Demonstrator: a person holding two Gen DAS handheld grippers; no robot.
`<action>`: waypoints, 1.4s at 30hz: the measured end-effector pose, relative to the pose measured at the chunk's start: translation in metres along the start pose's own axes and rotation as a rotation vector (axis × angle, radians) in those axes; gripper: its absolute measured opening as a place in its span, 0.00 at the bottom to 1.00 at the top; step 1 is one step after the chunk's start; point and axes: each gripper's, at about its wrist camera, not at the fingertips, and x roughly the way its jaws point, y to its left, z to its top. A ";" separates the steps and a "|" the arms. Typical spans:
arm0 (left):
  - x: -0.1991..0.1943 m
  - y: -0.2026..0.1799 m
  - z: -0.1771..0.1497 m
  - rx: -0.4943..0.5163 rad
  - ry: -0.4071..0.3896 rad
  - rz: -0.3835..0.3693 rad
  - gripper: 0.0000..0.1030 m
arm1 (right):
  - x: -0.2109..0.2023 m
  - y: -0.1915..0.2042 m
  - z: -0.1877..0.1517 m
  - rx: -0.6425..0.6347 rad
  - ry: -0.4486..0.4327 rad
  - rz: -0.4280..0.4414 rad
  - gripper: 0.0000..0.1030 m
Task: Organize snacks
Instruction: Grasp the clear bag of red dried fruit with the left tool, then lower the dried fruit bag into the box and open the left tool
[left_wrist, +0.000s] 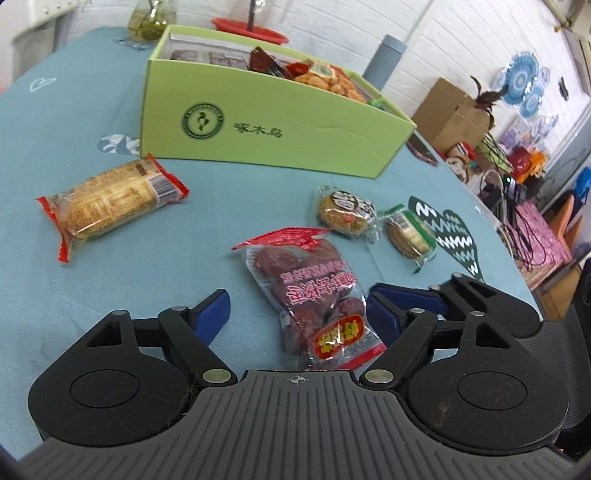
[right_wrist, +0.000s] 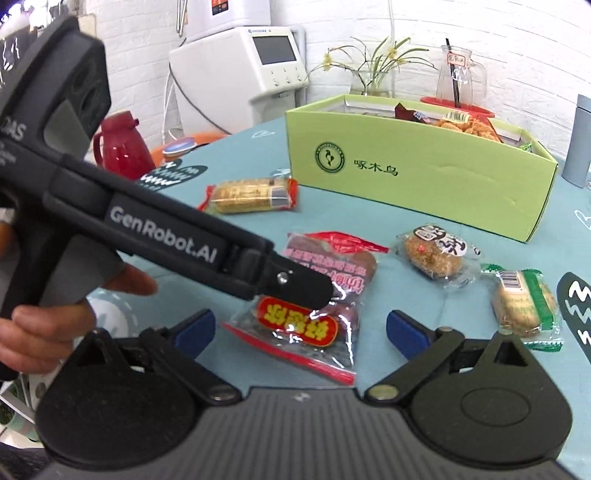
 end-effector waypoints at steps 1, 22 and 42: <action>0.001 -0.003 -0.002 0.016 -0.005 0.005 0.64 | 0.003 0.000 -0.001 0.001 0.002 0.010 0.96; -0.038 -0.008 0.118 0.056 -0.221 -0.025 0.14 | 0.002 -0.024 0.107 -0.085 -0.239 -0.059 0.80; 0.022 0.023 0.198 0.051 -0.248 -0.042 0.67 | 0.034 -0.096 0.144 -0.009 -0.204 -0.042 0.91</action>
